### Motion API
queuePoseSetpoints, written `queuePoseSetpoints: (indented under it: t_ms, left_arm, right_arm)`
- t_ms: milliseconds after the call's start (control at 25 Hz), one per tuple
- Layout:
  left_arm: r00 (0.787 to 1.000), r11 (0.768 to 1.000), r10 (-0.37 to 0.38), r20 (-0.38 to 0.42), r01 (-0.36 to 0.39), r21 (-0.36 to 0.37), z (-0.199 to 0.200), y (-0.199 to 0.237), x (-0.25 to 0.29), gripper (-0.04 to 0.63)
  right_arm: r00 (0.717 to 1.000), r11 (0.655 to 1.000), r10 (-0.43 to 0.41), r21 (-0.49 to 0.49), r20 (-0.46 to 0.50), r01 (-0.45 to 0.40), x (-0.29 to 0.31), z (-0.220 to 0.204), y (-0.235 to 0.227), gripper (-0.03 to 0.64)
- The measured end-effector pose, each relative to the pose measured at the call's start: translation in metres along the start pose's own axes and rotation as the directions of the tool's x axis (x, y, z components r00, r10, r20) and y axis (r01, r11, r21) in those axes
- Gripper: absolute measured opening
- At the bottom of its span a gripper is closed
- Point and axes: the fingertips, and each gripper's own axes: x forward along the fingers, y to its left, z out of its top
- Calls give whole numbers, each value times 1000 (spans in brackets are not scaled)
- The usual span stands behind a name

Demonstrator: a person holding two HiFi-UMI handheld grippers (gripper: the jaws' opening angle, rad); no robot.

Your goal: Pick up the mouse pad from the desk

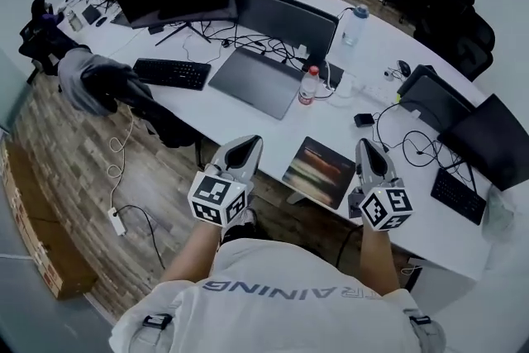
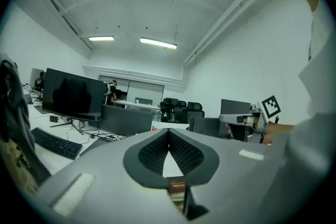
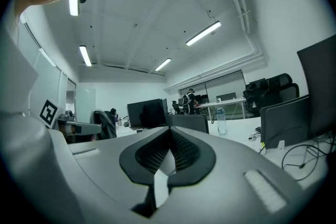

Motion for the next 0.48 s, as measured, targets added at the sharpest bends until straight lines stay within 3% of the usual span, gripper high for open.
queuePoseSetpoints:
  t_ms: [200, 480]
  left_arm:
    - [990, 992, -128, -51, 128, -7, -3, 16, 36, 2]
    - [952, 960, -281, -120, 280, -23, -24, 3, 81, 2]
  right_arm:
    - [992, 992, -125, 11, -6, 125, 7, -2, -8, 8]
    - [954, 954, -294, 49, -53, 296, -17, -27, -35, 9]
